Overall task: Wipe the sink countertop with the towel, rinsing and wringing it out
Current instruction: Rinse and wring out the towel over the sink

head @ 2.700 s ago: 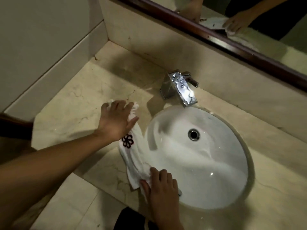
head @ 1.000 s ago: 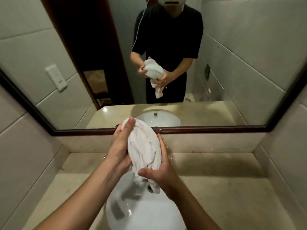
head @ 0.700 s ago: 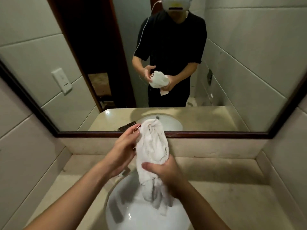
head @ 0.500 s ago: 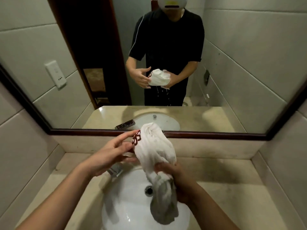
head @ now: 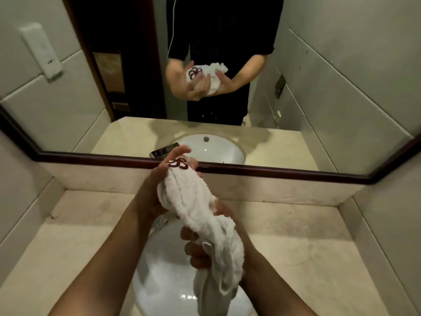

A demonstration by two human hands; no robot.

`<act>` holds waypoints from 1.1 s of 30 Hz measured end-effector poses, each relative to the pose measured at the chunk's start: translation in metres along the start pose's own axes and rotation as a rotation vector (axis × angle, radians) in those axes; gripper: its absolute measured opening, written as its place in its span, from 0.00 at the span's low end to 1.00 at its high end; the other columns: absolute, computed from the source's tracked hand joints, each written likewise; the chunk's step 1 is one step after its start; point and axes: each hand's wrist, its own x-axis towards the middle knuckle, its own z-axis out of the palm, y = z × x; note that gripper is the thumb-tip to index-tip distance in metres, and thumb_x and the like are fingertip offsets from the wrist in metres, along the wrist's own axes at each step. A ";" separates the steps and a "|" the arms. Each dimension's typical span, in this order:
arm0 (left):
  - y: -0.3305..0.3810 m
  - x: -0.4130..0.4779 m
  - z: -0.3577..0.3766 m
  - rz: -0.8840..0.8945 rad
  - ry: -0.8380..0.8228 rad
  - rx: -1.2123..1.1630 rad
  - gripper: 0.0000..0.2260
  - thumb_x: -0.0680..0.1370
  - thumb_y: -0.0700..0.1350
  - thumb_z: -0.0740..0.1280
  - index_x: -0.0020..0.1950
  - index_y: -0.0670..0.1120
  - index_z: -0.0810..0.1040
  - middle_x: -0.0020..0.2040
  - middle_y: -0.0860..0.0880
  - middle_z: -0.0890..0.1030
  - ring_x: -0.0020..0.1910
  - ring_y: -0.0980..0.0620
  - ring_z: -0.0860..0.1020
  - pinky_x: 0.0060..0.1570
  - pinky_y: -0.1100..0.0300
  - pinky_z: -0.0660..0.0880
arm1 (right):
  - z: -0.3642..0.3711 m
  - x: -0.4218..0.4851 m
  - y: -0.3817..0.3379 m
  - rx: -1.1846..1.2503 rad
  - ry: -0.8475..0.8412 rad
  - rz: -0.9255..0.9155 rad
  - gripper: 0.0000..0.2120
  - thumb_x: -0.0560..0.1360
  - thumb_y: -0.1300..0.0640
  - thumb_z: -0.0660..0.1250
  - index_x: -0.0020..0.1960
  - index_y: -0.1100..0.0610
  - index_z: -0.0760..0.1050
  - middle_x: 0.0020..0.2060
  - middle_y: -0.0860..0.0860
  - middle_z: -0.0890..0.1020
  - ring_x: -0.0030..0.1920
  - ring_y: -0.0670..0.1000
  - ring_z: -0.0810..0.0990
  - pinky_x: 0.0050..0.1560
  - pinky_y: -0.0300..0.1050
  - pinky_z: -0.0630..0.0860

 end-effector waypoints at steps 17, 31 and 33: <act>-0.039 0.007 -0.024 0.067 1.189 0.546 0.13 0.75 0.51 0.77 0.46 0.45 0.77 0.41 0.47 0.81 0.41 0.49 0.80 0.38 0.54 0.79 | -0.014 0.055 -0.002 -1.661 0.949 -0.104 0.52 0.65 0.42 0.81 0.77 0.47 0.52 0.67 0.50 0.75 0.57 0.54 0.81 0.50 0.53 0.81; -0.032 -0.042 -0.041 -0.102 0.619 0.073 0.30 0.78 0.39 0.69 0.78 0.55 0.67 0.69 0.44 0.80 0.62 0.44 0.82 0.54 0.48 0.82 | -0.023 0.022 -0.038 -0.543 0.801 -0.005 0.22 0.67 0.56 0.76 0.60 0.56 0.79 0.47 0.56 0.86 0.43 0.53 0.86 0.43 0.45 0.83; -0.025 -0.040 -0.047 -0.071 0.436 0.072 0.34 0.77 0.43 0.74 0.81 0.56 0.65 0.74 0.43 0.75 0.65 0.45 0.80 0.54 0.50 0.82 | -0.019 0.015 -0.036 -0.252 0.648 0.050 0.18 0.65 0.52 0.75 0.50 0.62 0.83 0.37 0.58 0.82 0.32 0.53 0.81 0.34 0.43 0.79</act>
